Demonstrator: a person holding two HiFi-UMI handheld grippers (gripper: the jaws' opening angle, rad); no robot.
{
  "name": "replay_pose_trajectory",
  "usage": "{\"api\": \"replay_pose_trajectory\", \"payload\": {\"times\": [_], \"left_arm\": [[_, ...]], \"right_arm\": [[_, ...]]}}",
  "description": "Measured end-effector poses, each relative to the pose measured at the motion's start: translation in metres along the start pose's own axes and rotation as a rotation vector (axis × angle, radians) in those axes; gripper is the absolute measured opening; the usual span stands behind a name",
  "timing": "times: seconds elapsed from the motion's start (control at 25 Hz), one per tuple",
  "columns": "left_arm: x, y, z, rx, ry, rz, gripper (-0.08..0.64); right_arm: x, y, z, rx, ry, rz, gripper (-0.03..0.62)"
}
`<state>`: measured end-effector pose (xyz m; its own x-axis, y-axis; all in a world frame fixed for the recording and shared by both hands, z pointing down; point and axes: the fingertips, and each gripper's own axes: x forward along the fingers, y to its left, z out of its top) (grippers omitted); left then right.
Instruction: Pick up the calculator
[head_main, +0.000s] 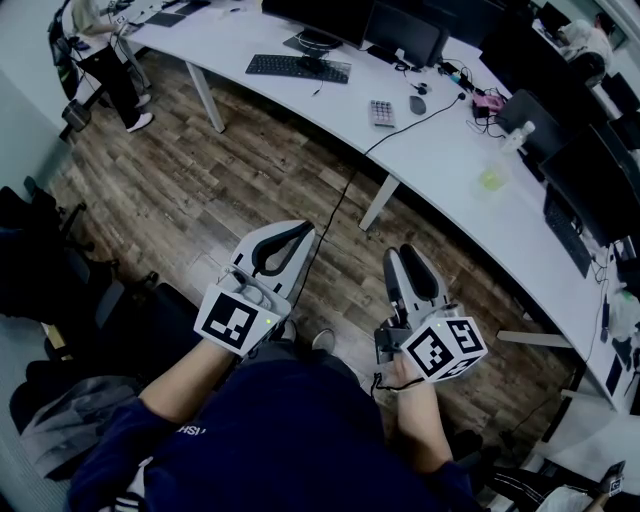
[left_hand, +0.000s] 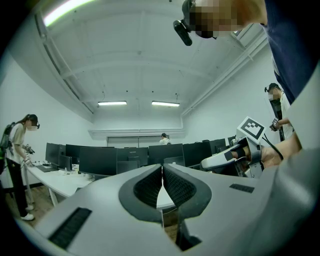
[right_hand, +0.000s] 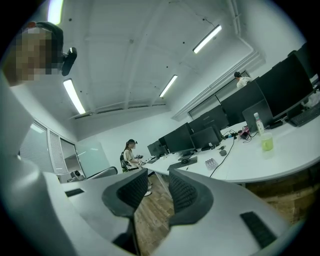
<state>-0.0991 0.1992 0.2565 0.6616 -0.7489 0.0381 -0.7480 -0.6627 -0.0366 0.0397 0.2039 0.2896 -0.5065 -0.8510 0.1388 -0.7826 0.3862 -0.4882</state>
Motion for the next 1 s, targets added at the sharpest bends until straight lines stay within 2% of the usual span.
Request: {"api": "replay_pose_trajectory", "payload": {"times": [0.2, 1.0], "left_arm": [[0.0014, -0.0014, -0.0003, 0.004, -0.002, 0.001, 0.032], [0.005, 0.0033, -0.0024, 0.0, 0.001, 0.011, 0.032]], "right_arm": [[-0.0018, -0.0041, 0.0022, -0.011, -0.006, -0.006, 0.174], [0.0025, -0.0106, 0.0082, -0.012, -0.02, -0.011, 0.261]]}}
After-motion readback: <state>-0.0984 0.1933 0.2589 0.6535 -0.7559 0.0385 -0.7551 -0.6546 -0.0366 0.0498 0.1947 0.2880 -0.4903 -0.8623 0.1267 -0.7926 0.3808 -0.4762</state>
